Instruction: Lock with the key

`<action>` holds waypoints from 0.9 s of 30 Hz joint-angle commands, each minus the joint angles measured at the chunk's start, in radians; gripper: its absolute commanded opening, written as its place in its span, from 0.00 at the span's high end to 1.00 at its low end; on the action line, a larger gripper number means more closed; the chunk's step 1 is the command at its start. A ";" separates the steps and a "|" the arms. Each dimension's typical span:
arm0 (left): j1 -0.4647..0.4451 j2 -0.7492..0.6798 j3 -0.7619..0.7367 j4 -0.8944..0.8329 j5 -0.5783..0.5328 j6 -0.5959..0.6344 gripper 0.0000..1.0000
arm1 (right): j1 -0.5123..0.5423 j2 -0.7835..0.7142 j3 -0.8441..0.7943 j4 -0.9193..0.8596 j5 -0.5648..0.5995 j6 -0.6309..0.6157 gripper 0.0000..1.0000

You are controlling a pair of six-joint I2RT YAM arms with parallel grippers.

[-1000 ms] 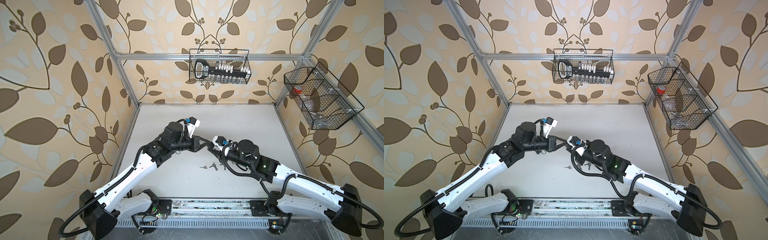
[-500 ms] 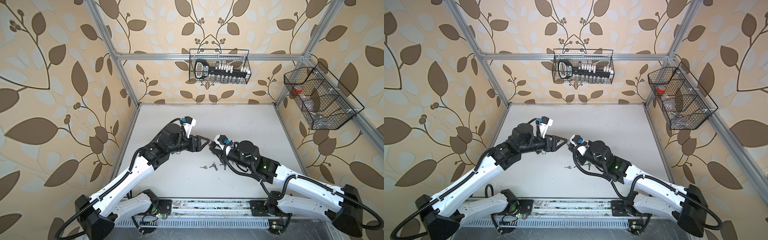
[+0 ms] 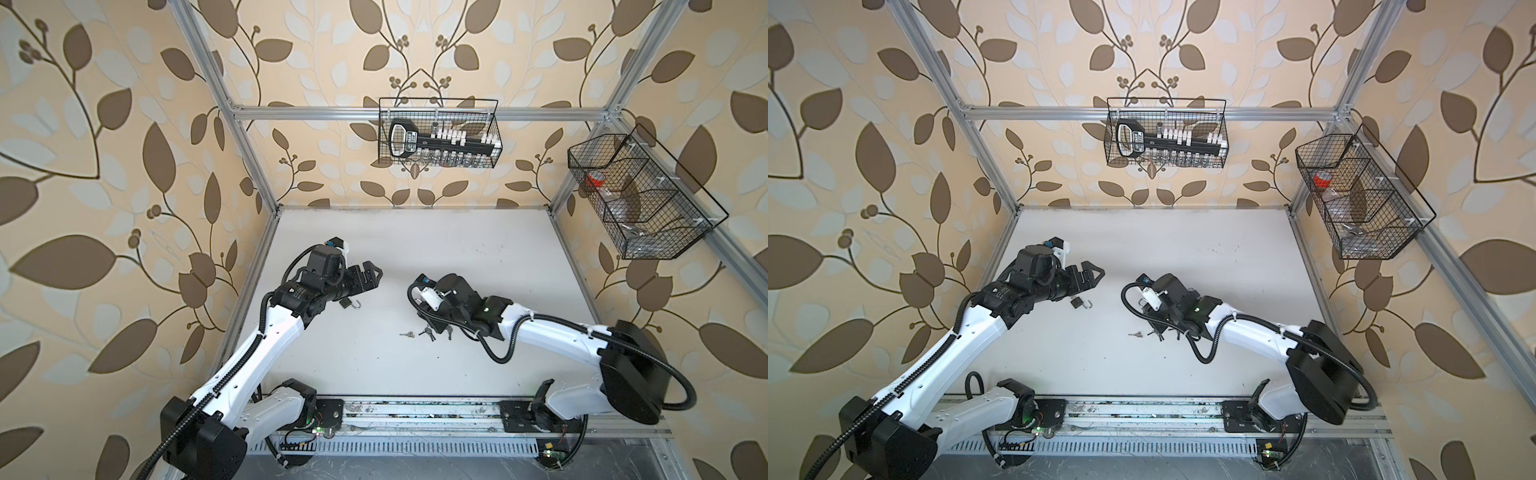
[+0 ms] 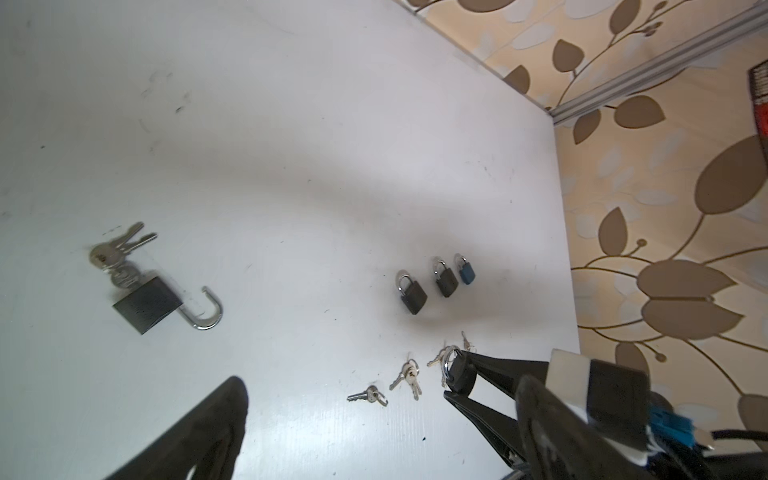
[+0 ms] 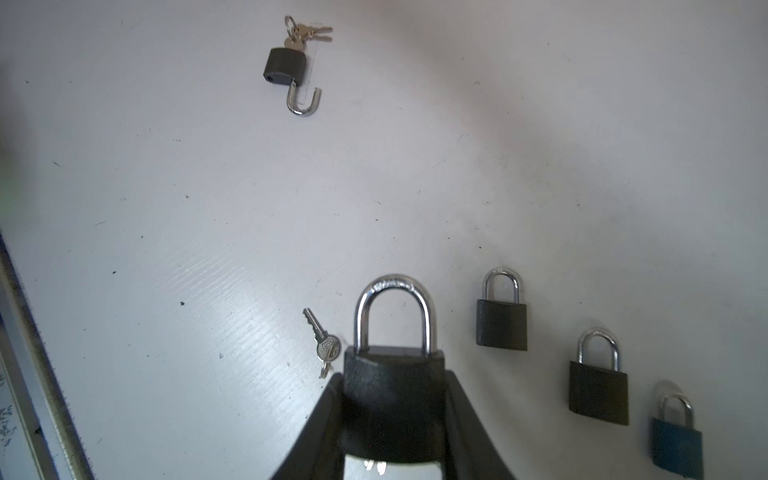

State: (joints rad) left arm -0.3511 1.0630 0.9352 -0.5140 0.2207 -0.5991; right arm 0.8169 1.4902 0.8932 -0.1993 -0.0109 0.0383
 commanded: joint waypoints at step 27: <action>0.027 -0.059 0.045 -0.089 -0.142 -0.008 0.01 | -0.057 0.447 0.395 -0.228 -0.025 0.023 1.00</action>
State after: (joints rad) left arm -0.3382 1.0039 0.9577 -0.6006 0.0959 -0.6472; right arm 0.7624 1.9156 1.2522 -0.4030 -0.0410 0.0780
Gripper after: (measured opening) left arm 0.990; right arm 0.319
